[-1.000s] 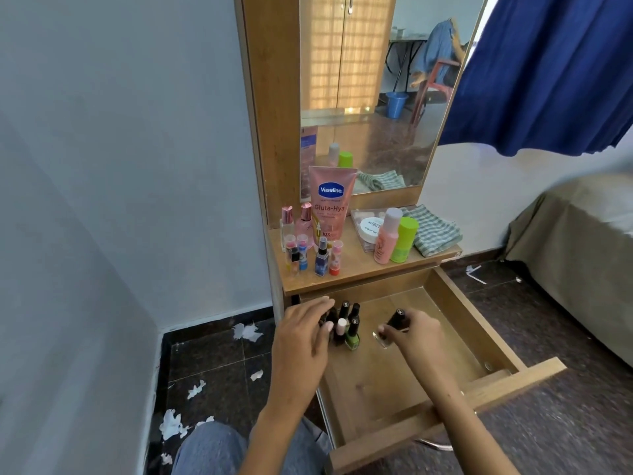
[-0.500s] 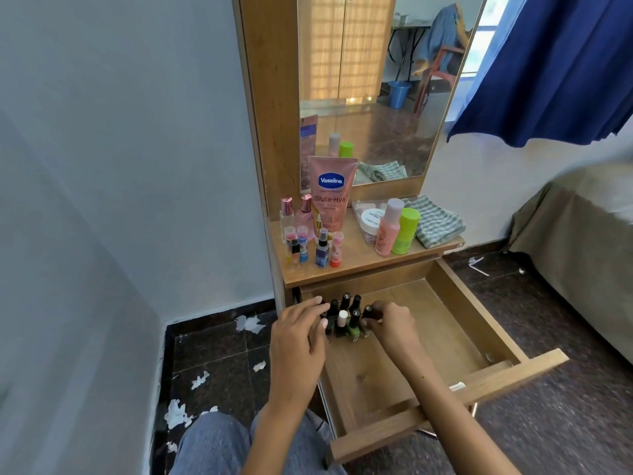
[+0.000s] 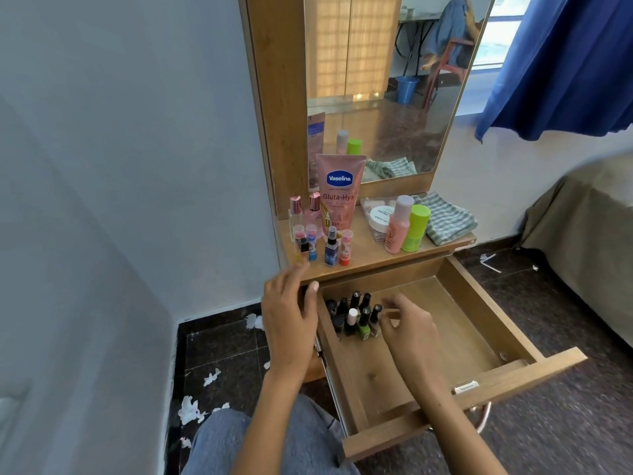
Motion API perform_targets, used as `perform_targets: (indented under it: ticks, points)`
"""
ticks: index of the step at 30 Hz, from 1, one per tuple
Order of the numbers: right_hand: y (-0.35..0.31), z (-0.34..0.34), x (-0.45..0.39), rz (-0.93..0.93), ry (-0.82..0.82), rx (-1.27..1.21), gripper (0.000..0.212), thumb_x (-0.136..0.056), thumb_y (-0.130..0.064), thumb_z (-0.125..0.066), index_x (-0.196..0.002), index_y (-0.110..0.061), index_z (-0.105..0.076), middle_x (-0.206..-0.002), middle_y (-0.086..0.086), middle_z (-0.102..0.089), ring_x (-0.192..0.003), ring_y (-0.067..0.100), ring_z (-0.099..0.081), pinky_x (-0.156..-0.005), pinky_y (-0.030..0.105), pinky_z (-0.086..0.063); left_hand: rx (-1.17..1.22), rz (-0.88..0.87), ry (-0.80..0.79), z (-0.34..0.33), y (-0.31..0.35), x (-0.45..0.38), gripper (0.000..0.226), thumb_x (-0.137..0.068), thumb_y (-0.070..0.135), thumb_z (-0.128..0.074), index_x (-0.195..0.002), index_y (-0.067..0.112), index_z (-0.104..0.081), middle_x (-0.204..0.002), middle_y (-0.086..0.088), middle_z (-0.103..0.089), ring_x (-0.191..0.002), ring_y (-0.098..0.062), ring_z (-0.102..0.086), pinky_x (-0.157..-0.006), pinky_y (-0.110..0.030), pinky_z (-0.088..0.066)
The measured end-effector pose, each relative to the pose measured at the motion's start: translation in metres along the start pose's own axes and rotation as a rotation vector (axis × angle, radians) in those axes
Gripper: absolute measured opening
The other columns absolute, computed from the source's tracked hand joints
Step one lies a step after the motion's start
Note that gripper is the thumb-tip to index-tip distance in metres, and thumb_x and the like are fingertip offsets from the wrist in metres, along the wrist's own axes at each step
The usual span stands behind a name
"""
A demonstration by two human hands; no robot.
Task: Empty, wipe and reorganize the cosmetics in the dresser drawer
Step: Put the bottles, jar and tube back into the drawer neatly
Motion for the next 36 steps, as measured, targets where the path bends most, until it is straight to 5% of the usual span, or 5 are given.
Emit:
perform_targets:
  ticks: [7,21,27,31,36]
  points:
    - [-0.012,-0.012,0.013,0.220,0.072,-0.203,0.016,-0.086,-0.009,-0.068,-0.100,-0.016,-0.069,-0.093,-0.009,-0.069,-0.082,-0.001,-0.063,-0.071,0.017,-0.054,-0.384,-0.105,0.026,-0.005,-0.012,-0.045,0.046,-0.088,0.025,-0.066,-0.133,0.025,-0.054,-0.132,-0.017,-0.050,-0.120,-0.031,-0.041,-0.090,-0.041,-0.046]
    - [-0.012,-0.009,0.014,0.278,0.065,-0.347,0.019,-0.085,-0.013,-0.071,-0.102,-0.018,-0.068,-0.094,-0.012,-0.067,-0.084,-0.001,-0.064,-0.067,0.022,-0.056,-0.283,-0.308,0.105,0.001,-0.010,-0.036,0.012,-0.081,0.017,-0.074,-0.092,0.014,-0.069,-0.088,0.001,-0.069,-0.089,-0.017,-0.057,-0.076,-0.024,-0.029]
    - [-0.021,-0.014,0.019,0.403,-0.046,-0.386,0.040,-0.078,-0.020,-0.080,-0.115,-0.019,-0.064,-0.097,-0.017,-0.063,-0.081,0.004,-0.061,-0.067,0.013,-0.048,-0.017,-0.245,-0.147,0.007,0.008,0.010,0.015,-0.082,0.023,-0.074,-0.096,0.024,-0.070,-0.092,0.016,-0.067,-0.091,-0.002,-0.055,-0.081,-0.025,-0.040]
    - [-0.021,-0.014,0.020,0.449,-0.065,-0.333,0.030,-0.078,-0.015,-0.079,-0.105,-0.021,-0.067,-0.090,-0.019,-0.063,-0.076,-0.003,-0.059,-0.066,0.011,-0.046,0.076,-0.150,-0.253,-0.003,0.004,0.026,0.017,-0.085,0.031,-0.069,-0.101,0.028,-0.070,-0.095,0.019,-0.064,-0.095,0.000,-0.055,-0.082,-0.032,-0.046]
    - [0.000,-0.014,0.016,0.166,-0.063,-0.280,0.025,-0.070,-0.016,-0.084,-0.087,-0.027,-0.068,-0.077,-0.022,-0.062,-0.072,-0.005,-0.062,-0.064,0.006,-0.045,0.091,-0.069,-0.302,-0.005,-0.005,0.031,0.033,-0.092,0.035,-0.059,-0.125,0.032,-0.059,-0.116,0.020,-0.060,-0.113,0.002,-0.052,-0.097,-0.029,-0.044]
Point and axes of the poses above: each hand's wrist, its own x-axis away from the middle knuckle, its own z-axis out of the back of the hand, y = z × x, the point moved 3 cm from there along -x, towards the middle knuckle
